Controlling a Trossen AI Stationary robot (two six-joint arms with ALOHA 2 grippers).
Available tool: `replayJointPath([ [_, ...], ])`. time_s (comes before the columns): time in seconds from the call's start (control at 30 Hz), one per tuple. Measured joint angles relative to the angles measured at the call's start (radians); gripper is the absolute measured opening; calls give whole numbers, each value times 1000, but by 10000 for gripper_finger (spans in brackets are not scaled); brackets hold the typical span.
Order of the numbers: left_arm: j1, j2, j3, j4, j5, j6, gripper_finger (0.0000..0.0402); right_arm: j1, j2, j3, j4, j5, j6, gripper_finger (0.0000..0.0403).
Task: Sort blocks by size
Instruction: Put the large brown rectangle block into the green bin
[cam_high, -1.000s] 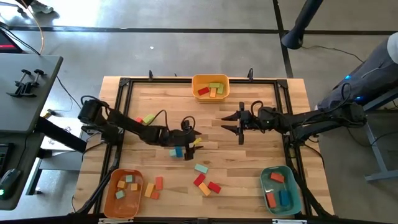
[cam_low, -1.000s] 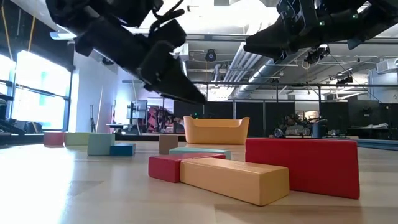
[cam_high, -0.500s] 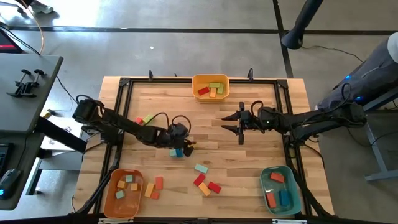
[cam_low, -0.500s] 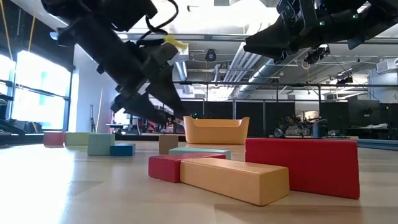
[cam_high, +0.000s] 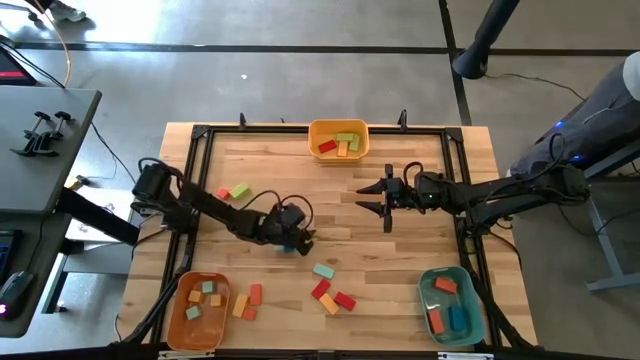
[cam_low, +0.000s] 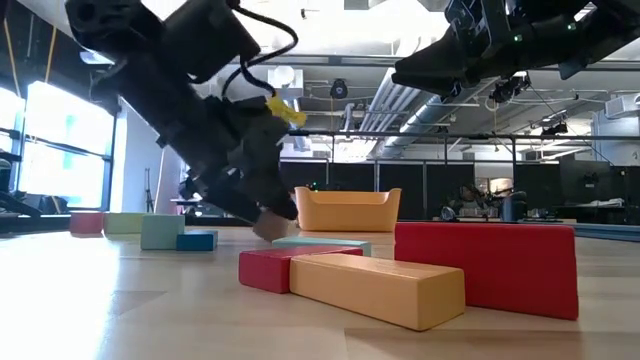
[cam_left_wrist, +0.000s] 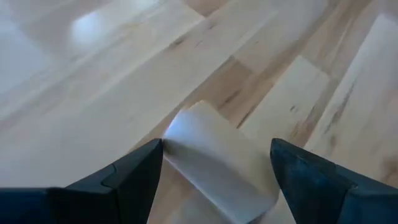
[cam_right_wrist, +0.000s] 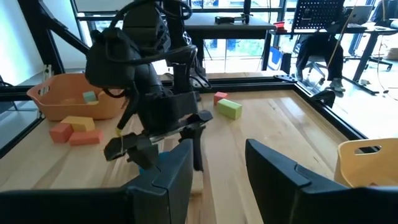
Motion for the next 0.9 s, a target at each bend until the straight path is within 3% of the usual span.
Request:
replayJointPath([
  [0.33, 111, -50, 7, -101, 9, 252, 254, 0, 0, 0, 0, -3, 0, 142],
  [0.47, 125, -62, 10, -98, 92, 389, 240, 0, 0, 0, -3, -3, -1, 142],
  [0.73, 153, -61, 8, -223, 77, 350, 234, 0, 0, 0, -15, -3, -3, 142],
  [0.9, 147, -61, 9, -219, 135, 398, 223, 0, 0, 0, -32, -3, -3, 142],
])
